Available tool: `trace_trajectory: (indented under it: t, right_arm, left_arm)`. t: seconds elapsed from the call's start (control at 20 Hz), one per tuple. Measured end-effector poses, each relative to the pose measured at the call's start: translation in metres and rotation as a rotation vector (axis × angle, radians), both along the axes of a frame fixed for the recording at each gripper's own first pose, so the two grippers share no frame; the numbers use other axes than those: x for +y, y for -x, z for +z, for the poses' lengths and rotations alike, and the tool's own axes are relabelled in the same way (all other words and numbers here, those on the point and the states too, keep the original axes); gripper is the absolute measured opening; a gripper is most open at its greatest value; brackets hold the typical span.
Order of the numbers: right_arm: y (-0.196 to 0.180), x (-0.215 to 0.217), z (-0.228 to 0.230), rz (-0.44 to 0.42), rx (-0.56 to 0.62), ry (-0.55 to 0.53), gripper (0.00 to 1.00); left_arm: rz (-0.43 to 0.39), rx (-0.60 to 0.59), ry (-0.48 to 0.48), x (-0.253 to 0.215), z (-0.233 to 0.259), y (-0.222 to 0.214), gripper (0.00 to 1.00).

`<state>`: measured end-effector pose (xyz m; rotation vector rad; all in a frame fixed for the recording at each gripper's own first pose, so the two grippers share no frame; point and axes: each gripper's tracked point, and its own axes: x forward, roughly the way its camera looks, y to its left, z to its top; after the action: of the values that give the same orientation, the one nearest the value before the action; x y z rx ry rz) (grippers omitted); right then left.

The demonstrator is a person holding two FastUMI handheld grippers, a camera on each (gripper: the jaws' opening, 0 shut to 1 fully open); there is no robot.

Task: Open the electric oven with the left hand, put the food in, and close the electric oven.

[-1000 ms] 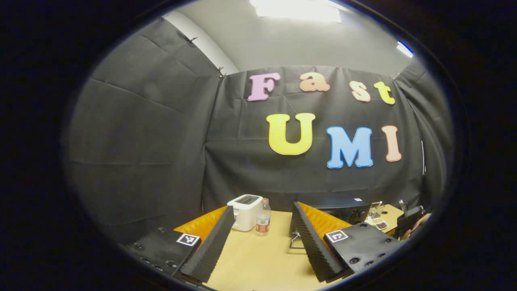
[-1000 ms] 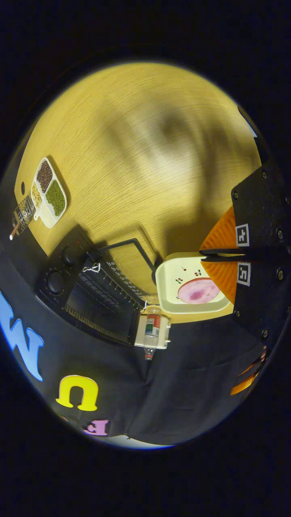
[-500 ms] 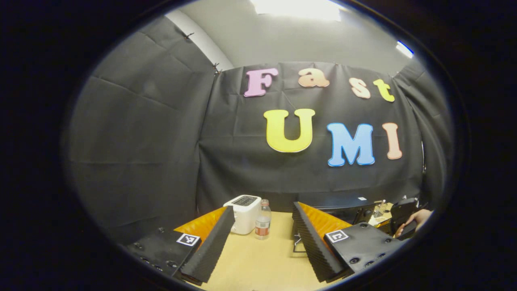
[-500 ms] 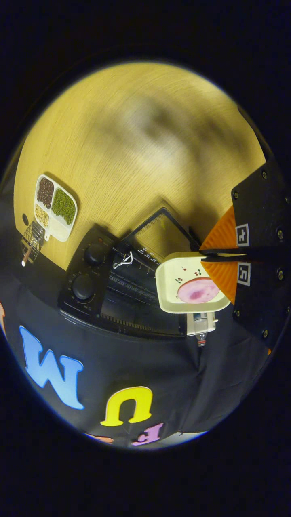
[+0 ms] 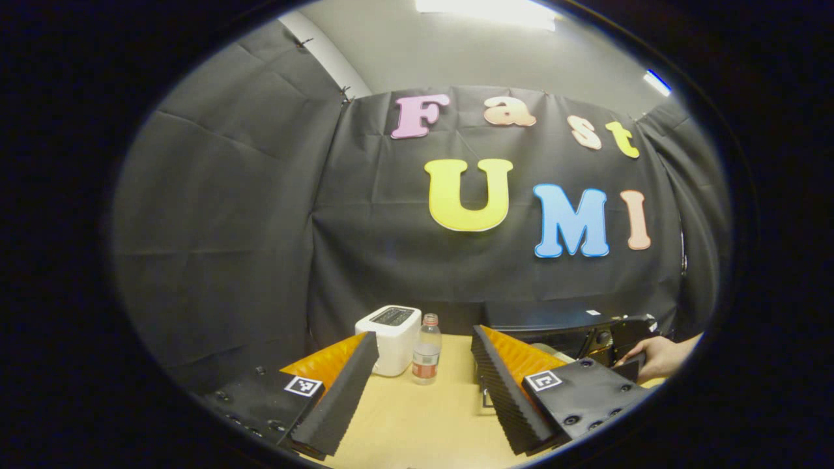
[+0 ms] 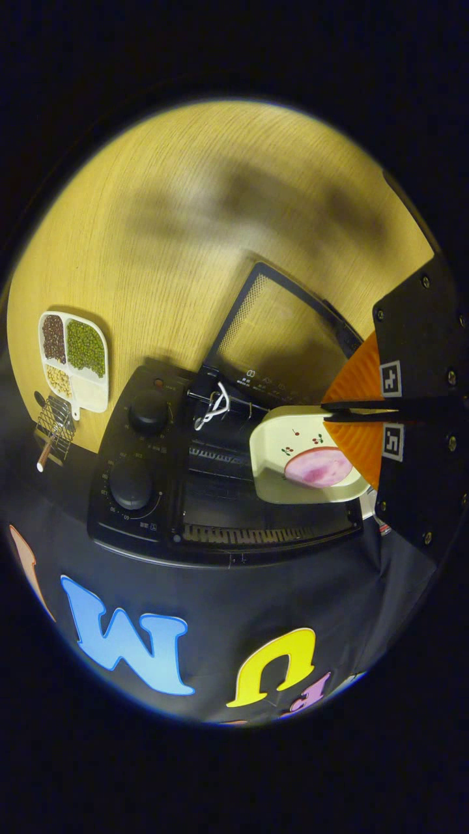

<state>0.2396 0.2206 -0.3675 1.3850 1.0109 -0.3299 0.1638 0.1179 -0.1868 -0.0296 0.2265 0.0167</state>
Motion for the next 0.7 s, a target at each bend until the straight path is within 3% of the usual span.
trace_trajectory:
  t: [0.2,0.45,0.5,0.55,0.7]
  right_arm:
    - [-0.032,0.005,-0.007,-0.106,0.007,-0.024,0.01]
    - [-0.060,-0.004,-0.014,-0.239,-0.027,0.020,0.01]
    - [-0.064,-0.002,-0.015,-0.259,-0.027,0.004,0.01]
    - [-0.066,-0.001,-0.016,-0.276,-0.035,-0.007,0.01]
    - [-0.077,0.007,-0.008,-0.300,-0.084,-0.055,0.07]
  left_arm:
    - [0.011,0.042,0.004,0.014,-0.012,-0.005,1.00]
    - [0.036,0.077,-0.020,0.028,-0.017,-0.001,1.00]
    - [0.042,0.084,-0.025,0.030,-0.018,-0.001,0.91]
    - [0.047,0.094,-0.028,0.033,-0.018,0.002,1.00]
    - [0.043,0.093,-0.036,0.030,-0.015,0.003,0.97]
